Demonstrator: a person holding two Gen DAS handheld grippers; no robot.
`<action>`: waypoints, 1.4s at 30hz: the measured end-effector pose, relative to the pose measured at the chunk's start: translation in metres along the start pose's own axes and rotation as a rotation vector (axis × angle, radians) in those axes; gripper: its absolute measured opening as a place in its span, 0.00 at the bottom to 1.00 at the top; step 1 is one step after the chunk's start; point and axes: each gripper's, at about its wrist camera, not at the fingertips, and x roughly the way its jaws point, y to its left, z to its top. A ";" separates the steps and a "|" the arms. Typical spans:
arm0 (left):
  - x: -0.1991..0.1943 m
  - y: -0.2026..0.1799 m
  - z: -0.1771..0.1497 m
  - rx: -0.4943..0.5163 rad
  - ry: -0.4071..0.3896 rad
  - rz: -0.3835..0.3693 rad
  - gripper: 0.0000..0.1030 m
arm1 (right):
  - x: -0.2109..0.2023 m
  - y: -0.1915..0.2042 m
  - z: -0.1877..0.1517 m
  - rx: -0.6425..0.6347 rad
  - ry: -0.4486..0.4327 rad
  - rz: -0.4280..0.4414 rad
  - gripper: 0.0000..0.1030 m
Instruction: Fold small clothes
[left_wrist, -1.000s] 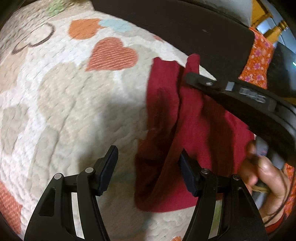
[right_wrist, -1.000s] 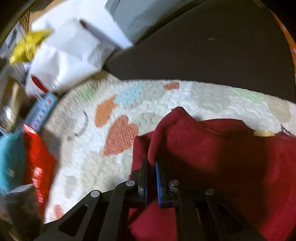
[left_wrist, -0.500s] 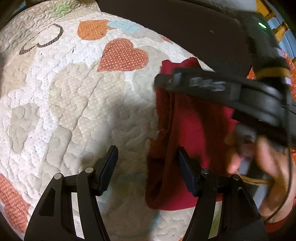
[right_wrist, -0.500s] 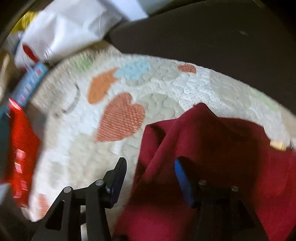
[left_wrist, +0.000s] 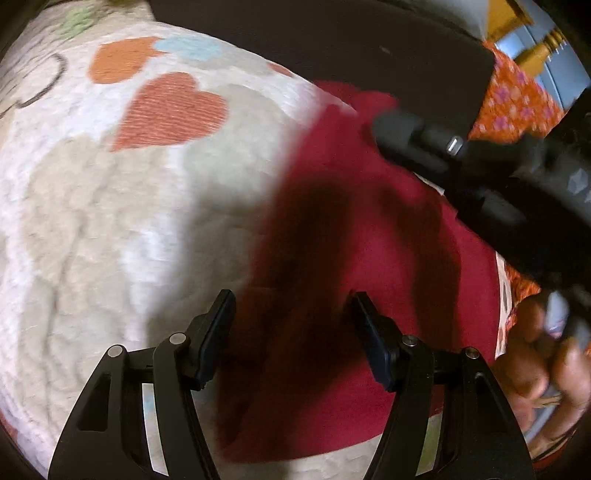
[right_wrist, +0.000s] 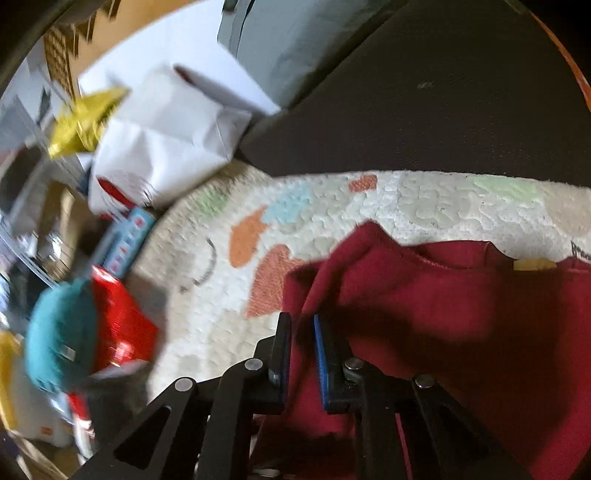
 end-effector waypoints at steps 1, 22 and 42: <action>-0.001 -0.004 -0.002 0.014 -0.012 0.010 0.63 | -0.003 -0.001 0.001 0.005 0.002 0.001 0.11; -0.038 -0.027 0.003 0.044 -0.045 -0.139 0.25 | -0.046 -0.089 -0.020 0.100 0.040 -0.288 0.29; -0.059 -0.049 -0.011 0.085 -0.043 -0.241 0.23 | -0.004 0.007 0.003 -0.116 0.148 -0.156 0.19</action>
